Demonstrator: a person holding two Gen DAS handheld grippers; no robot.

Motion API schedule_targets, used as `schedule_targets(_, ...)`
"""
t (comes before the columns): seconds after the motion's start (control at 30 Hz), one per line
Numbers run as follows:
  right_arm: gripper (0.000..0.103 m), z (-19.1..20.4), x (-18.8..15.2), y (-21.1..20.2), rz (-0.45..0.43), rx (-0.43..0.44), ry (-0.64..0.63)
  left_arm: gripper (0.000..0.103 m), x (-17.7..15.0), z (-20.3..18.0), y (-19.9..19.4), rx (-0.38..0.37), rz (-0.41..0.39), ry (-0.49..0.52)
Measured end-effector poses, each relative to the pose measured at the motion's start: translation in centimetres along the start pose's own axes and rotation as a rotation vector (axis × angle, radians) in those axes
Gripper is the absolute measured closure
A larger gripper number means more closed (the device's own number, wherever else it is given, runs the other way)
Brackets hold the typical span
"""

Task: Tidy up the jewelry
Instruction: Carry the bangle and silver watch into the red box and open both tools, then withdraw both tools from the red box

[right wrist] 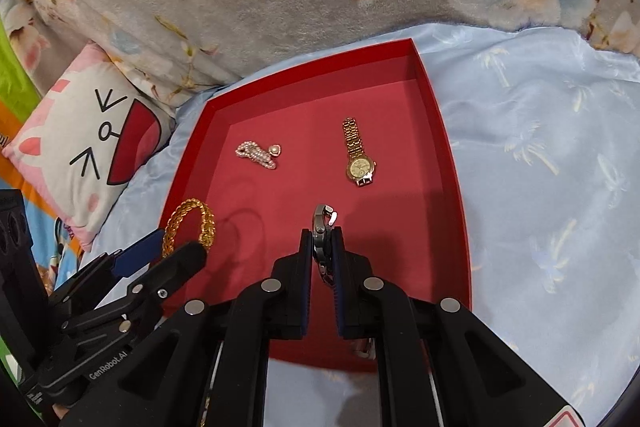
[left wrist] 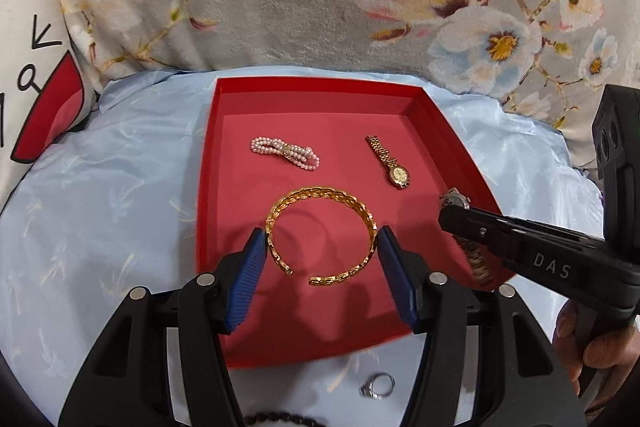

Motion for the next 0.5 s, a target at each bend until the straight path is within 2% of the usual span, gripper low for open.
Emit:
schedule_targets(0.17, 0.094, -1.1, 0.8, 2.1, -0.005, -0.028, -0.016, 0.048, 0.2, 0.4, 2.3, 0.014, 0.014, 0.001)
schedule_targets(0.3, 0.095, -2.2, 1.4, 2.2, -0.042, -0.098, -0.036, 0.047, 0.0, 0.9, 4.1, 0.03, 0.023, 0.009)
schedule_targets(0.33, 0.091, -2.2, 1.5, 1.9, -0.054, -0.112, -0.046, 0.045, 0.1, 1.1, 4.2, 0.045, 0.016, 0.007)
schedule_targets(0.4, 0.077, -2.3, 1.7, 0.7, -0.094, -0.155, -0.072, 0.037, 0.3, 1.3, 4.1, 0.057, -0.004, 0.005)
schedule_targets(0.47, 0.073, -2.0, 1.9, -0.9, -0.13, -0.159, -0.088, 0.028, 0.7, 1.6, 3.5, 0.069, -0.027, -0.001)
schedule_targets(0.5, 0.073, -1.9, 1.9, -1.5, -0.139, -0.157, -0.088, 0.028, 0.9, 1.7, 3.0, 0.073, -0.038, -0.003)
Point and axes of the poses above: each gripper's, at about its wrist camera, not at the fingertips, and y roughly the way its jaws point, z to its left, x to its top, the point moved 9 cm from there along y, roughly the way its jaws point, and after that the axes turned 10 degrees about -z, right-handed, at the moved point
